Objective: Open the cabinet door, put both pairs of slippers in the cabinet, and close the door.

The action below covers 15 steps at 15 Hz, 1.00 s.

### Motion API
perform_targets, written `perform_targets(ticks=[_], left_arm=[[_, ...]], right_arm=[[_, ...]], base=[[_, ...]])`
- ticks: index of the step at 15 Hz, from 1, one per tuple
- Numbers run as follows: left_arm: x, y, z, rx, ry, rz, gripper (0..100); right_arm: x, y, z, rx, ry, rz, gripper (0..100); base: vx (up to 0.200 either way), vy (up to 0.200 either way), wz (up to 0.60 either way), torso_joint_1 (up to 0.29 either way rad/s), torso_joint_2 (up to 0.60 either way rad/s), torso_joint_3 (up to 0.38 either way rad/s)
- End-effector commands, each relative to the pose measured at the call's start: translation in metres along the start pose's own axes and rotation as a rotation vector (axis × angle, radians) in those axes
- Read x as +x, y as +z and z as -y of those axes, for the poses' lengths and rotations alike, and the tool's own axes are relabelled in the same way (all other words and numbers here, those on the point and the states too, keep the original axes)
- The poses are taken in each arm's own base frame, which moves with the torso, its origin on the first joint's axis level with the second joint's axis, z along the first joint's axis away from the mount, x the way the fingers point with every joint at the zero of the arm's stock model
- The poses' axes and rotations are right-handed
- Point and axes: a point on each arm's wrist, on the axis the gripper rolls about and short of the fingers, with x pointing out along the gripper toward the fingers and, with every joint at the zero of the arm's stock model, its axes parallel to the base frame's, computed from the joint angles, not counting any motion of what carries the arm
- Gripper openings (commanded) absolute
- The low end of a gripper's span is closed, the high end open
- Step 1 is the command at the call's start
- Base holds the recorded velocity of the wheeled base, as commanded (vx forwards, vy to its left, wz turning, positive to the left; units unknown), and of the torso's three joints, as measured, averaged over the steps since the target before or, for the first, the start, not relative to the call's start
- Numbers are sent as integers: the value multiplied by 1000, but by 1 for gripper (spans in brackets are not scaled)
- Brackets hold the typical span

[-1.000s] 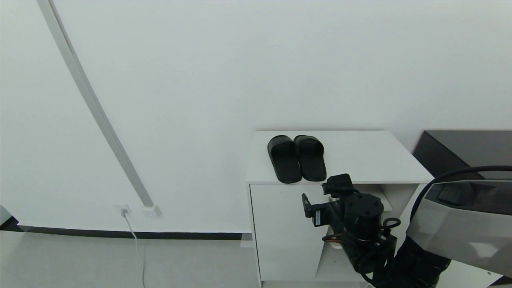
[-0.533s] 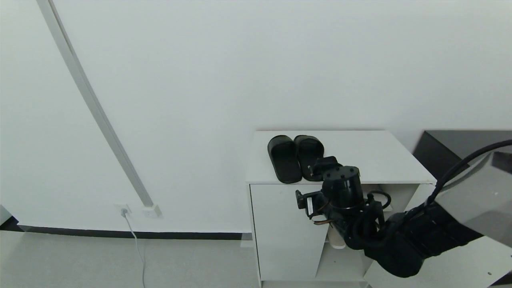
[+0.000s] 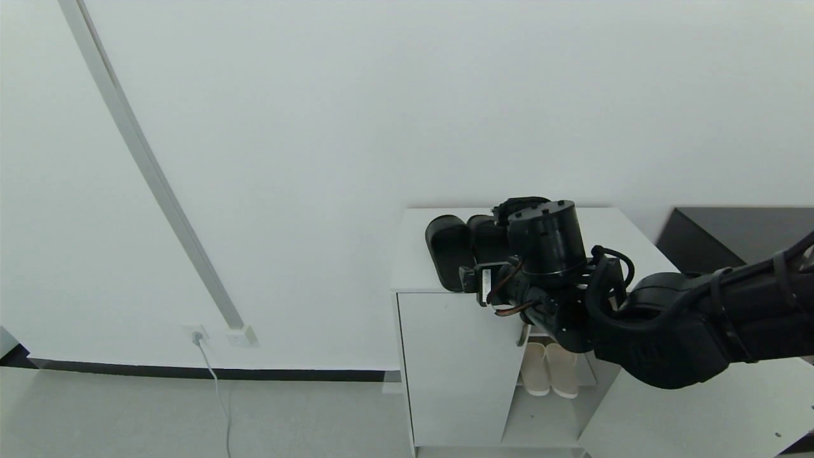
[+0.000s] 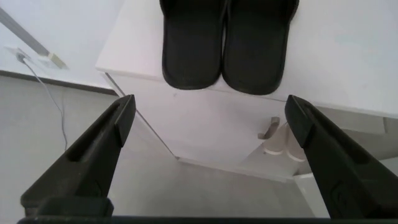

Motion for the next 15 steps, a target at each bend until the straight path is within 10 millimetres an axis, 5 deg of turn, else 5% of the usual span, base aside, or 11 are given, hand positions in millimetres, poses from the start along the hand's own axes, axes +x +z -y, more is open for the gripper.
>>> perform_targets(ticks=[1,10,15], left_arm=[[0,0,0,-1,0,-1,0],[0,0,0,-1,0,-1,0],[0,0,0,-1,0,-1,0]], right_arm=[[-2,4,0,7,4,12,100],[2,-3,-1,9,-10,1,100],[-2,-19,-3,6,-27,-26,100]], base=[[0,0,0,0,0,0],[200,0,0,-1,1,2],[0,0,0,0,0,0]])
